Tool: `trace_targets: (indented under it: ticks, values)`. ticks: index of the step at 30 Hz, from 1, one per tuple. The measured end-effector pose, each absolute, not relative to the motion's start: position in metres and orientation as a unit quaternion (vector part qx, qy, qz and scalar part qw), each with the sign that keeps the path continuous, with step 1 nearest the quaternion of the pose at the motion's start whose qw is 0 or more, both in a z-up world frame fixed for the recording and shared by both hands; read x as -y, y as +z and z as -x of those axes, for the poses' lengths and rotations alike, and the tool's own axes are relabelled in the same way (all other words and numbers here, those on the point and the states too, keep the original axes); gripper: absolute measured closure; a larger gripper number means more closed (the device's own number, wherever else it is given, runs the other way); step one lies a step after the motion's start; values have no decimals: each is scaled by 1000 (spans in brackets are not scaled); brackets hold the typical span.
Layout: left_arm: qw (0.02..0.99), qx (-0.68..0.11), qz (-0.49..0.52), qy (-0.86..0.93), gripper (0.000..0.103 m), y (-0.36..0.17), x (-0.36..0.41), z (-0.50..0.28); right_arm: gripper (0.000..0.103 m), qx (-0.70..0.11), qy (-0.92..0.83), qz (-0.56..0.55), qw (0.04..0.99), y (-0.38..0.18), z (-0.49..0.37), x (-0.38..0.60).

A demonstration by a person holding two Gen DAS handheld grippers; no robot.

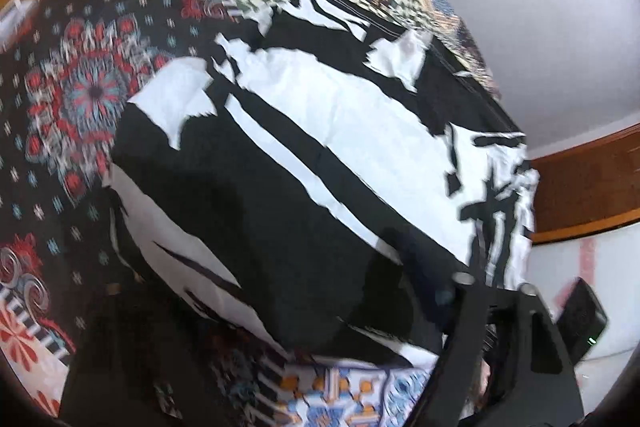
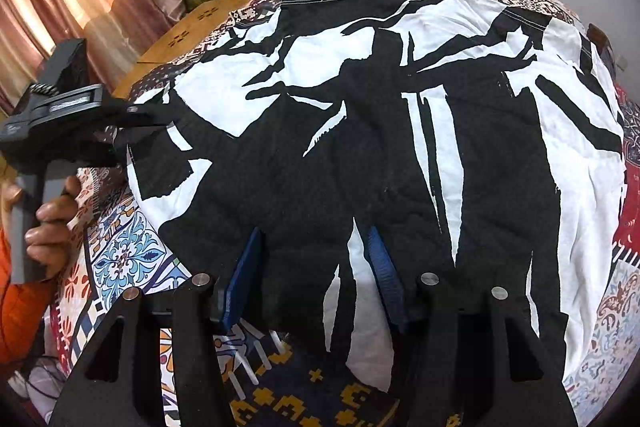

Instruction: Fold small clothes

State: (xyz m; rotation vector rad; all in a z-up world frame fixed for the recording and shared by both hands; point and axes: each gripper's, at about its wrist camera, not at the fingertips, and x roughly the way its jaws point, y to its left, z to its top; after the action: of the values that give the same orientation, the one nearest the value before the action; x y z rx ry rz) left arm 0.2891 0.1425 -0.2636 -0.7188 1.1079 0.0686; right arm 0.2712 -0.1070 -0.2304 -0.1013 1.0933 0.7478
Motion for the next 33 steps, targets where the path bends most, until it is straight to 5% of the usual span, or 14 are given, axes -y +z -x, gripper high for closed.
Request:
trace_targets:
  ticks: [4, 7, 17, 26, 33]
  values:
    - [797, -505, 325, 60, 77, -264, -150, -294, 51, -507, 349, 39, 787, -231, -268, 108]
    - [801, -488, 343, 58, 86, -260, -159, -284, 51, -508, 350, 33, 786, -229, -266, 110]
    - [895, -384, 191, 122, 90, -161, -146, -235, 51, -476, 310, -7, 823, -193, -252, 167]
    - [953, -290, 30, 78, 91, -82, -52, -240, 49, -512, 300, 18, 804, -233, -242, 171]
    - [939, -329, -29, -95, 92, -83, 64, -276, 48, -519, 307, -3, 798, -233, -242, 178]
